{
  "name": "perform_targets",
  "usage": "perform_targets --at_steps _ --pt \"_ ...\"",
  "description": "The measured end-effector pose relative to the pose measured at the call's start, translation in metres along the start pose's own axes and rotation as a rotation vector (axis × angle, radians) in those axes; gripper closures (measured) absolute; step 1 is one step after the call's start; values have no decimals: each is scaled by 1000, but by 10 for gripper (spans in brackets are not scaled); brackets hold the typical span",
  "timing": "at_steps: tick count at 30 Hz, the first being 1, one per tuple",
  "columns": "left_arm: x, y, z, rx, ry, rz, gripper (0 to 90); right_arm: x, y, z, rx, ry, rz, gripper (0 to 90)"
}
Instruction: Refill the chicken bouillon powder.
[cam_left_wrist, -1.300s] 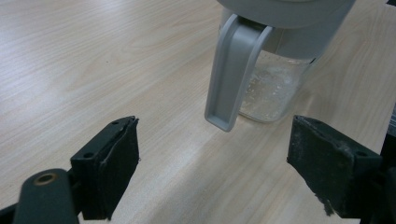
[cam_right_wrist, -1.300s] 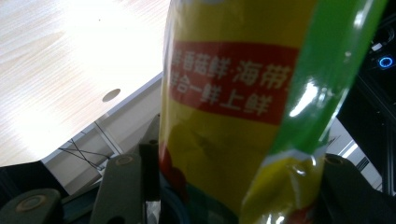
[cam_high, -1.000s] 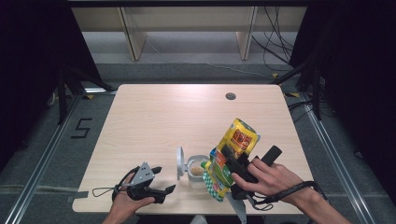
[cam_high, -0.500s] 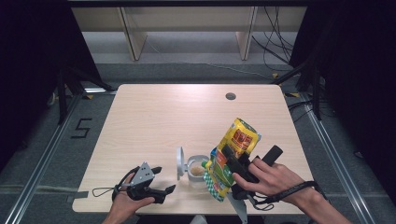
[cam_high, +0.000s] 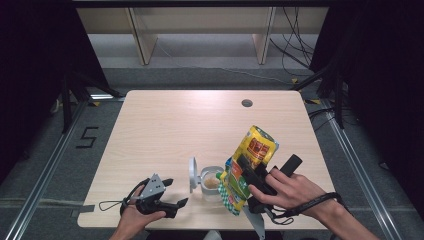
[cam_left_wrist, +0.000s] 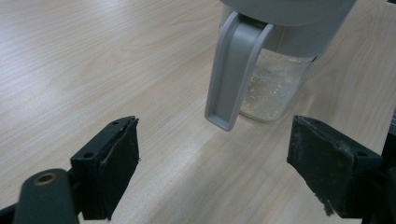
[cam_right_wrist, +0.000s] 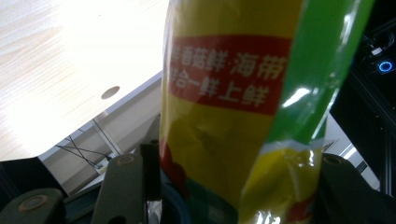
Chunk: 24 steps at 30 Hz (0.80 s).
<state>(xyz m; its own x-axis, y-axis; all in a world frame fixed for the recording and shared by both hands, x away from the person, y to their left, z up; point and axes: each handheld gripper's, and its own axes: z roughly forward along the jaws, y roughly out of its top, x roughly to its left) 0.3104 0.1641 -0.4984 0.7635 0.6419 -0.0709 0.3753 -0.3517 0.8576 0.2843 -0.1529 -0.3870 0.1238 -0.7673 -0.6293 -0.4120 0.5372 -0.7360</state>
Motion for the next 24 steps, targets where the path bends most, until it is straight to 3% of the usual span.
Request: perform_targets --at_steps 2,5,8,19,24 --pt "1 0 0 16 2 3 160 0 1 -1 -4 -4 3 506" --pt "-1 -1 1 7 1 -23 160 -1 0 -2 -3 -3 0 508" --pt "1 0 0 18 6 -5 160 -2 0 -3 -4 -8 4 509" --pt "0 0 0 7 4 -16 160 -2 0 -2 -9 -10 1 510" --pt "1 0 -1 21 11 1 160 -3 1 -1 -13 -14 1 514"
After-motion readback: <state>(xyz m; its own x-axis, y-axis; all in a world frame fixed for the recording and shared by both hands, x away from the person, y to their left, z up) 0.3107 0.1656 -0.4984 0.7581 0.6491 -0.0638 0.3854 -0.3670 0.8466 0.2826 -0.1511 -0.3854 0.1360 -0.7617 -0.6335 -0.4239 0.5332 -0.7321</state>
